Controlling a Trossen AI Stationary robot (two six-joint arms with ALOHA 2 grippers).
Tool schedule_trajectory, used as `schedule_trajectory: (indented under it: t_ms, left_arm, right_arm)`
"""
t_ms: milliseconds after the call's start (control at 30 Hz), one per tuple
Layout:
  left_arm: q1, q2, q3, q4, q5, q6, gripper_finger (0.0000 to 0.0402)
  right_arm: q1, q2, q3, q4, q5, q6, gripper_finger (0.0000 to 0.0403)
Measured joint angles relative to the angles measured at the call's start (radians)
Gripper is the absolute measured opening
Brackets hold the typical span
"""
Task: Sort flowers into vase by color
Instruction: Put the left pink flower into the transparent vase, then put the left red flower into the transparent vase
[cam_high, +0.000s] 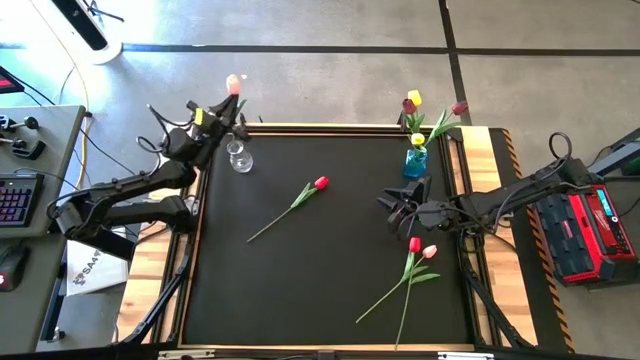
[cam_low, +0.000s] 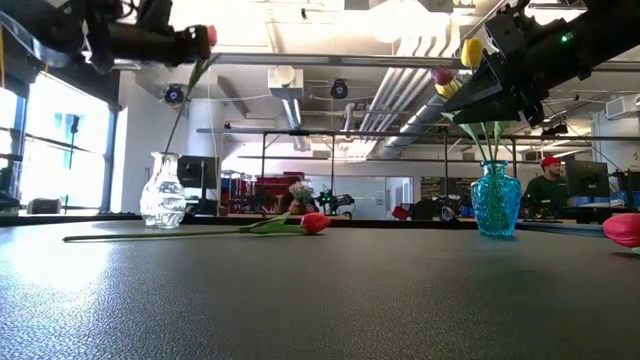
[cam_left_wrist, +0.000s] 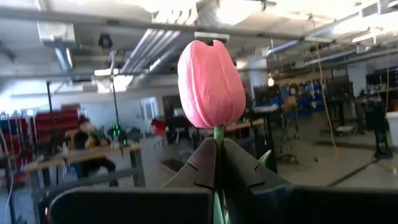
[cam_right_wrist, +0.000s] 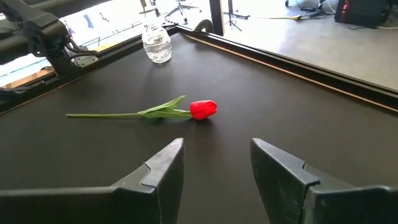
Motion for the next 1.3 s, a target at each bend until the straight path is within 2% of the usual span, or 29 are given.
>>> schedule_trajectory:
  t_ms: [233,333,567,800,900,1067,1167,1300]
  left_arm:
    - [0.003,0.000,-0.091,-0.006,-0.019,-0.056,0.0004]
    - [0.003,-0.001,-0.101,-0.025,-0.054,-0.064,0.0022]
    - [-0.003,-0.002,-0.101,-0.120,-0.059,-0.138,0.0115]
    - [-0.059,-0.016,-0.099,-0.187,-0.094,-0.132,0.0205]
    - [-0.100,-0.049,-0.065,-0.277,-0.182,-0.076,0.0231]
    - [-0.168,-0.122,0.044,-0.557,-0.330,-0.048,0.0254]
    - [-0.217,-0.162,0.109,-0.723,-0.335,-0.056,0.0257]
    - [-0.293,-0.195,0.169,-0.856,-0.332,-0.079,0.0257]
  right_arm:
    - [0.000,0.000,0.000,-0.064,-0.025,0.054,0.0171]
    - [0.000,0.000,0.000,-0.115,-0.028,0.102,0.0171]
    - [-0.003,0.000,0.000,-0.091,0.009,0.112,0.0171]
    - [-0.019,0.000,0.000,0.039,0.006,-0.065,0.0171]
    - [-0.031,0.000,0.000,0.083,0.005,-0.124,0.0171]
    - [-0.070,0.000,0.000,0.160,0.005,-0.226,0.0171]
    - [-0.095,0.000,0.000,0.199,0.004,-0.272,0.0171]
    - [-0.131,0.000,0.000,0.234,0.004,-0.314,0.0171]
